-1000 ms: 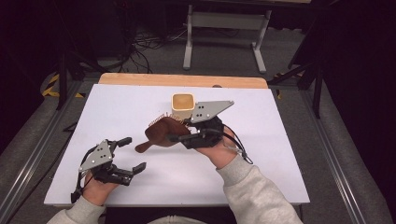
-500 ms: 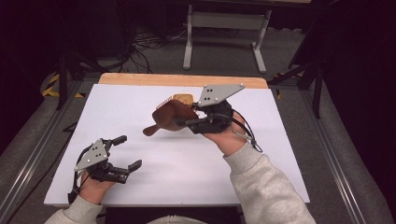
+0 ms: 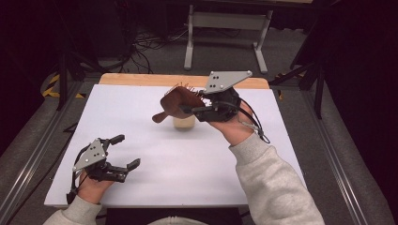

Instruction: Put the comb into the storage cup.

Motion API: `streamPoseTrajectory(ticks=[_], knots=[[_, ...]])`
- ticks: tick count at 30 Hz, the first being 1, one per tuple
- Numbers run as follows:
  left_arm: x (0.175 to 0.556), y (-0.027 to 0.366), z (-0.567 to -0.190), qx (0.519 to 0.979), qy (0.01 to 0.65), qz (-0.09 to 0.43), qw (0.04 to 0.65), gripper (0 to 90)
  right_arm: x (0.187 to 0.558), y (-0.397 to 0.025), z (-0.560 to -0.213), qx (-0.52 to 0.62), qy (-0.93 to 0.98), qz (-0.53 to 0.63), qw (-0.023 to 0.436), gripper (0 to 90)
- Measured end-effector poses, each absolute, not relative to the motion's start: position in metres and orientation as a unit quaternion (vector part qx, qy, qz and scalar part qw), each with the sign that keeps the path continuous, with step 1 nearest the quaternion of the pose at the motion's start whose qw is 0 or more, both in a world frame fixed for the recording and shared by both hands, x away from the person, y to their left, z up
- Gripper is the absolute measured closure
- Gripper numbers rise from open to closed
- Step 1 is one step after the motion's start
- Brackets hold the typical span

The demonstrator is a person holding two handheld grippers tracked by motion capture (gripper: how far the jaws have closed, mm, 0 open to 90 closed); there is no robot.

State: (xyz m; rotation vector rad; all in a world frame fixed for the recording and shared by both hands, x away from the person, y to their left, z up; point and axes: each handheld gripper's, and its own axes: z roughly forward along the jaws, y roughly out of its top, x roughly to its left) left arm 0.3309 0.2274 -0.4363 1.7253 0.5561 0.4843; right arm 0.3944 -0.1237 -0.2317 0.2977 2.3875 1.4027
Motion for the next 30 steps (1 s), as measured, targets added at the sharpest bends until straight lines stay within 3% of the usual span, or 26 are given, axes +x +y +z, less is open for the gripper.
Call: streamPoseTrajectory(ticks=[30], knots=[[0.332, 0.231, -0.436, 0.741, 0.242, 0.219, 0.587, 2.6, 0.429, -0.150, -0.220, 0.169, 0.837, 0.469, 0.226, 58.8]])
